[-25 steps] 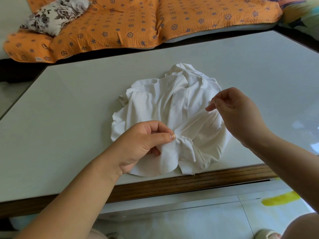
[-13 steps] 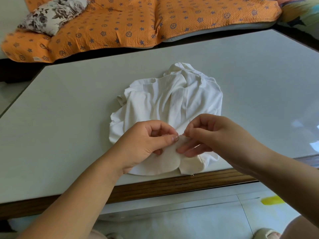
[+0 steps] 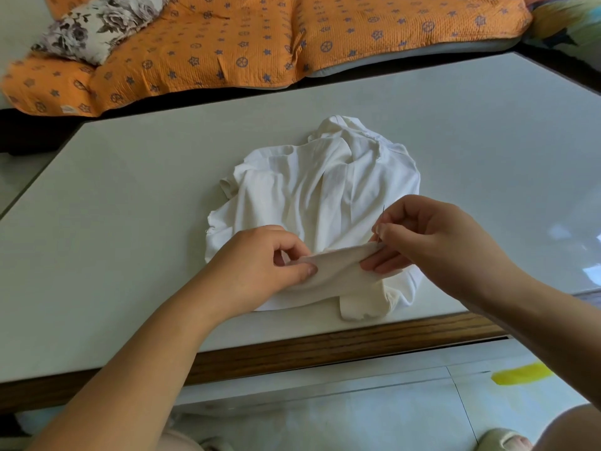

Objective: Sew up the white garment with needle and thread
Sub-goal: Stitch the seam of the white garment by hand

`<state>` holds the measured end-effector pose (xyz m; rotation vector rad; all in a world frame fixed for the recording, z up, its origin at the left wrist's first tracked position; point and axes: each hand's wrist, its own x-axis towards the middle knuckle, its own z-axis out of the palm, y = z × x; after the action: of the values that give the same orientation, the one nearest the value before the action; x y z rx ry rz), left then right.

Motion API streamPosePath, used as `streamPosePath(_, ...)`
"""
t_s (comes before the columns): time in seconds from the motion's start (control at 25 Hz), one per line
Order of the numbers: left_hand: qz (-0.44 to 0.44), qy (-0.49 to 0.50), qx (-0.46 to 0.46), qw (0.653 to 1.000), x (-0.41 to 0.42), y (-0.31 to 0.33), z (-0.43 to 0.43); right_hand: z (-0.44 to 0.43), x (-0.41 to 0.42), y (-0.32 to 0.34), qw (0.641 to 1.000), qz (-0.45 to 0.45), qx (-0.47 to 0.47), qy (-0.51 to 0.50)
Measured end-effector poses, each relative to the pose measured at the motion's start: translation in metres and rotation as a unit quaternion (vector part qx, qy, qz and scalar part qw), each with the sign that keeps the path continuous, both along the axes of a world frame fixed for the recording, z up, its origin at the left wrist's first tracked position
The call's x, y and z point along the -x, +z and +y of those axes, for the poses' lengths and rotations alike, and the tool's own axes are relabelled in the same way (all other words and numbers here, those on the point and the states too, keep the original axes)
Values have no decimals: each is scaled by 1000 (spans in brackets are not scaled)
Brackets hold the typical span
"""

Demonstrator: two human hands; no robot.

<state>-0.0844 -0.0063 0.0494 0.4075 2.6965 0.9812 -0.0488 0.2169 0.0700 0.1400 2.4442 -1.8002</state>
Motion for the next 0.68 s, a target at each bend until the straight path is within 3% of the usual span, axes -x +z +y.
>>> streamPosePath(0.28,-8,-1,-55,998,-3,8,0,2,3,-4,1000,-5,-16,-7)
streamPosePath(0.56,56,-39,24,997,-5,-2,15,-2,4,-4,1000,-11,16,-13)
streamPosePath(0.68,63,-19,-23,998,-7,-4,29,-3,4,-3,1000,-3,3,-2)
